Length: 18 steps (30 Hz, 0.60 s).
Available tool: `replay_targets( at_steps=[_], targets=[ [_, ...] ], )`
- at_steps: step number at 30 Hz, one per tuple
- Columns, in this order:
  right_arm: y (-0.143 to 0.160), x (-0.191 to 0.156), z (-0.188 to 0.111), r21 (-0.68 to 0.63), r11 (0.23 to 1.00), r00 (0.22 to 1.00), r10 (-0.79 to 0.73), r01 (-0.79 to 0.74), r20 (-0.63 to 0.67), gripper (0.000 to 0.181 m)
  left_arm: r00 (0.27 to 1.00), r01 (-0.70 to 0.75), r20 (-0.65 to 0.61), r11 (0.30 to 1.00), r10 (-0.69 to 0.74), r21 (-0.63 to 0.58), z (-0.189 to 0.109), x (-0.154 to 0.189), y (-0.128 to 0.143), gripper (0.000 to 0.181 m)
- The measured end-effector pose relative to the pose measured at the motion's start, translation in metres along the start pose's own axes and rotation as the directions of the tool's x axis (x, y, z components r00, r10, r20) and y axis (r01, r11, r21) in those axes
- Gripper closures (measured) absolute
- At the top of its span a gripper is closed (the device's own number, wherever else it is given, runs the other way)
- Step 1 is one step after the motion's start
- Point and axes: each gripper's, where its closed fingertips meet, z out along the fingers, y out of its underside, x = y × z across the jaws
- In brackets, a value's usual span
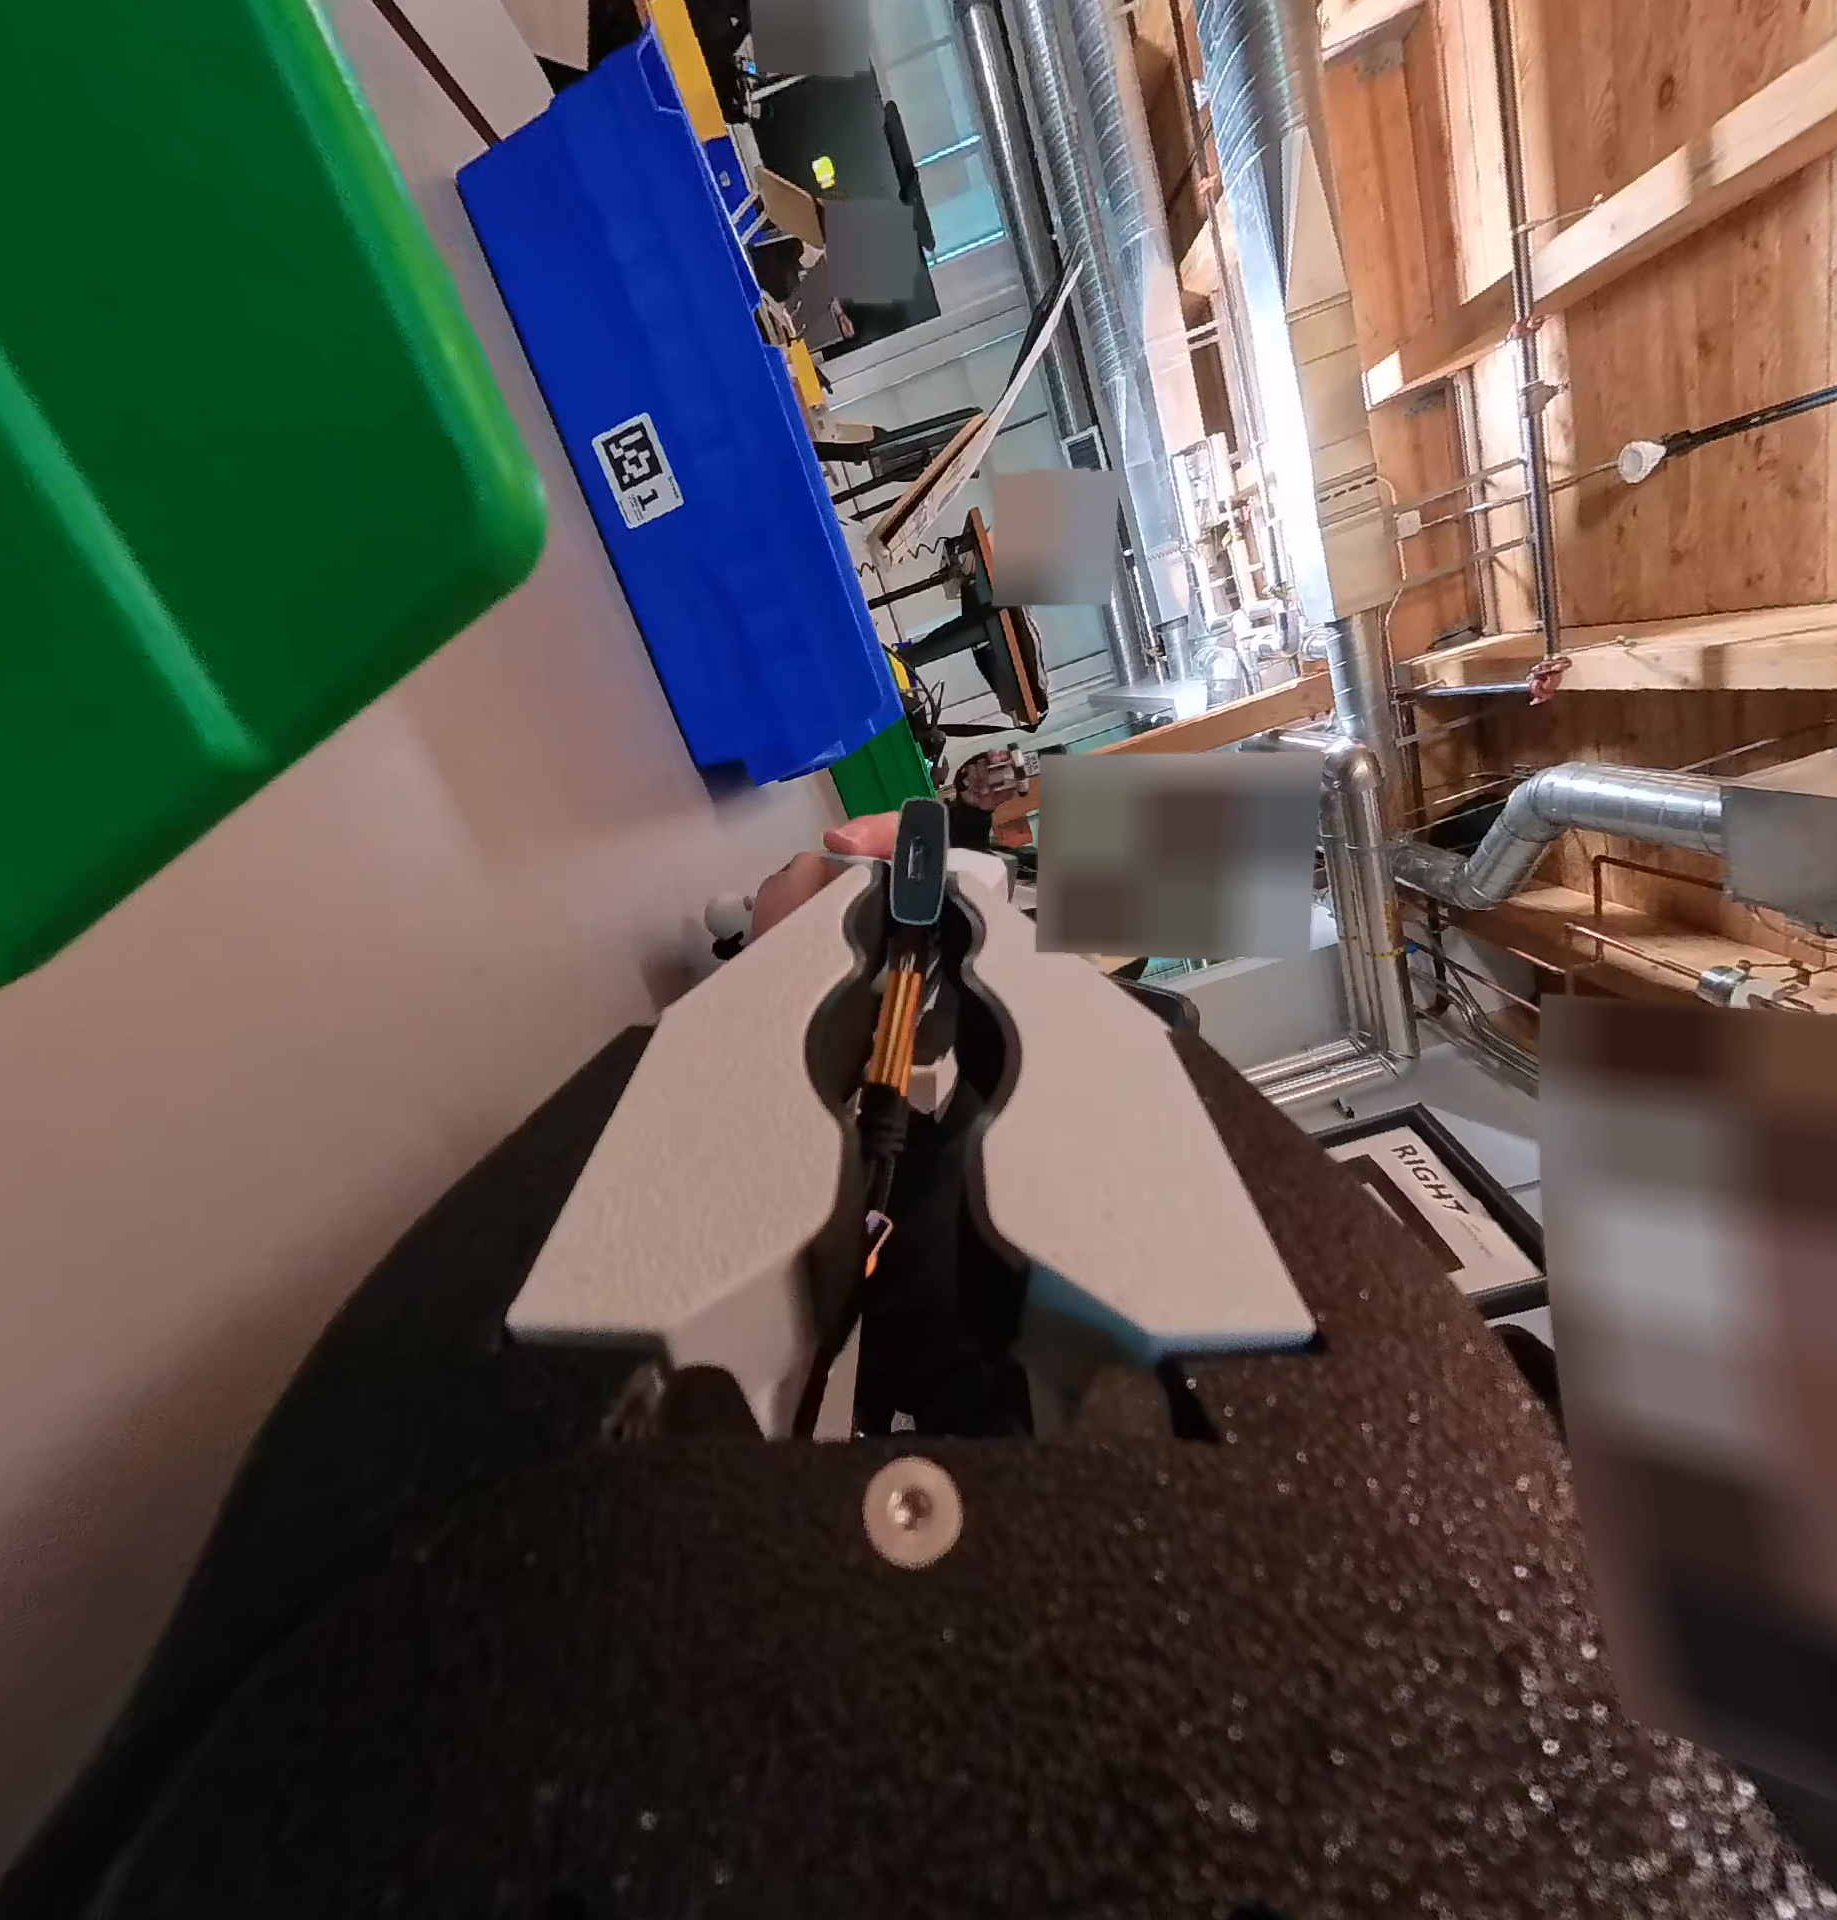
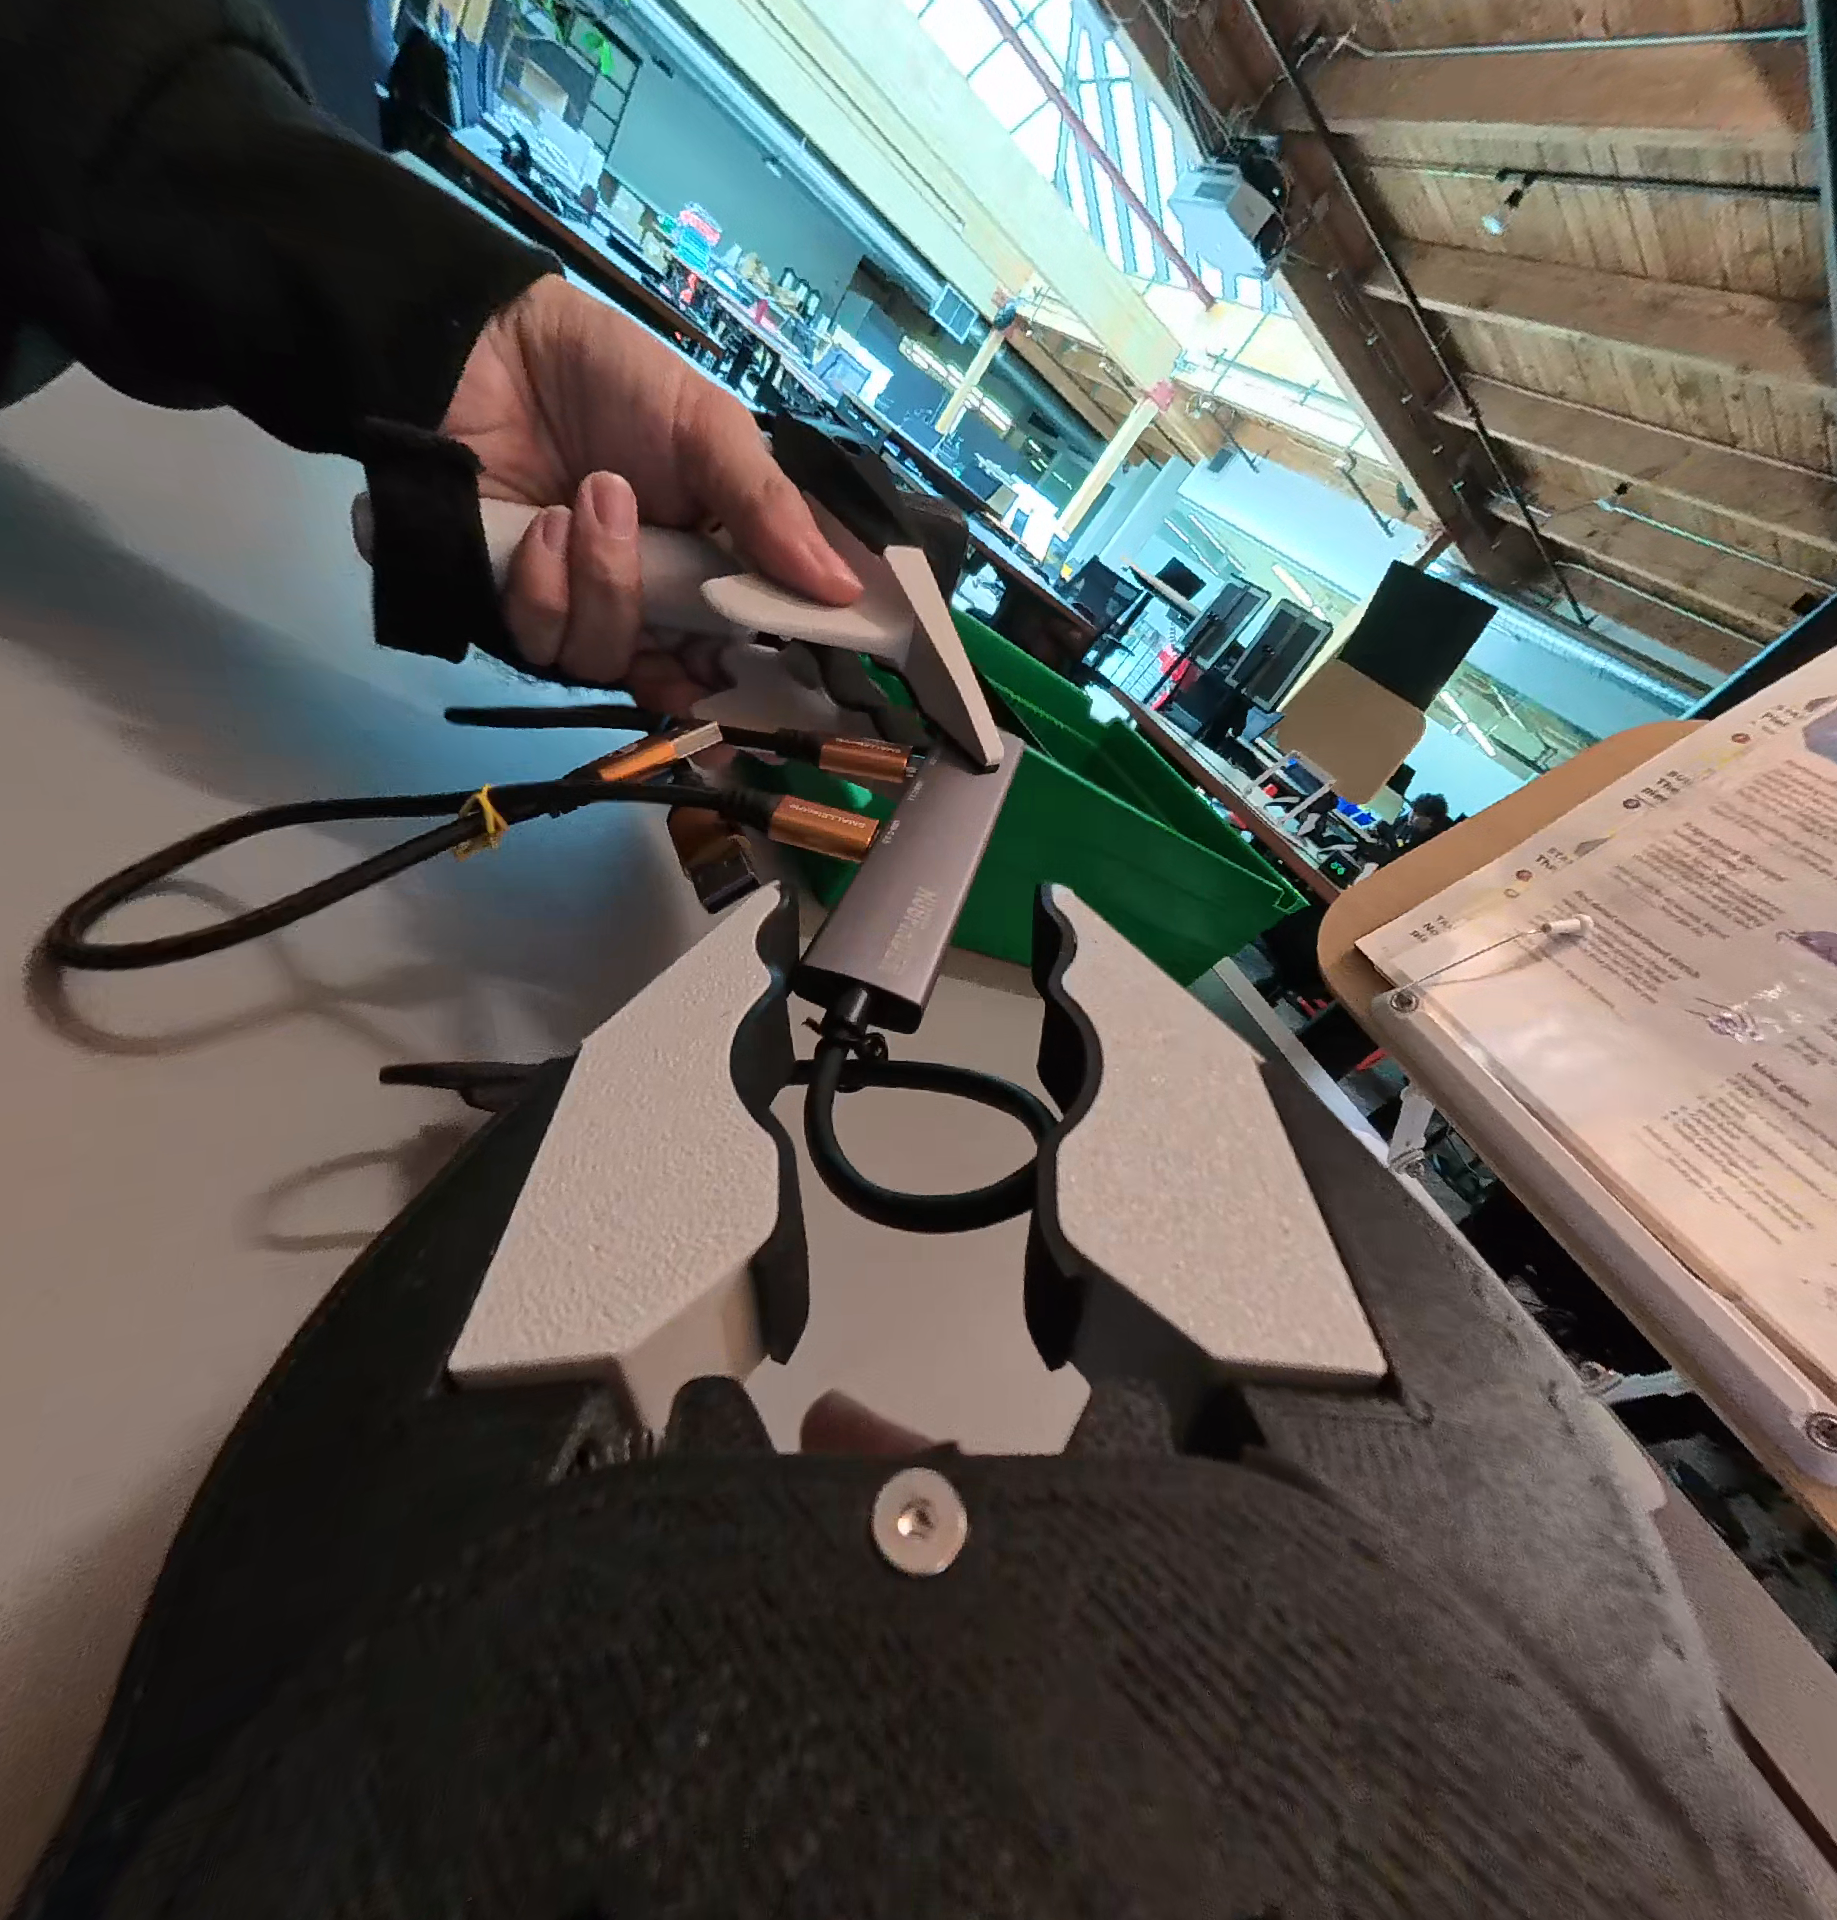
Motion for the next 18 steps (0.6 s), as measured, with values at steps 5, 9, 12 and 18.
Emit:
replay_targets(
  at_steps=[5,9,12,18],
  targets=[
    [0.003,-0.005,0.002,-0.01,1.0,1.0,0.013,-0.013,0.026,0.141,1.0,-0.013,0.013,1.0,0.013,0.002,0.002,0.001,-0.001,0.175],
    [0.003,-0.002,0.002,-0.029,0.999,0.999,0.033,-0.033,0.018,0.15,1.0,-0.025,0.016,1.0,0.025,0.008,0.003,0.002,-0.005,0.175],
    [0.002,0.002,0.002,-0.028,0.992,0.992,0.123,-0.122,0.024,0.152,0.999,-0.036,0.015,0.999,0.036,0.013,0.003,0.003,-0.007,0.175],
    [-0.003,0.013,-0.002,0.02,0.923,0.923,0.382,-0.383,0.035,0.157,0.983,-0.18,0.035,0.984,0.179,0.021,0.005,0.011,-0.01,0.172]
  ],
)
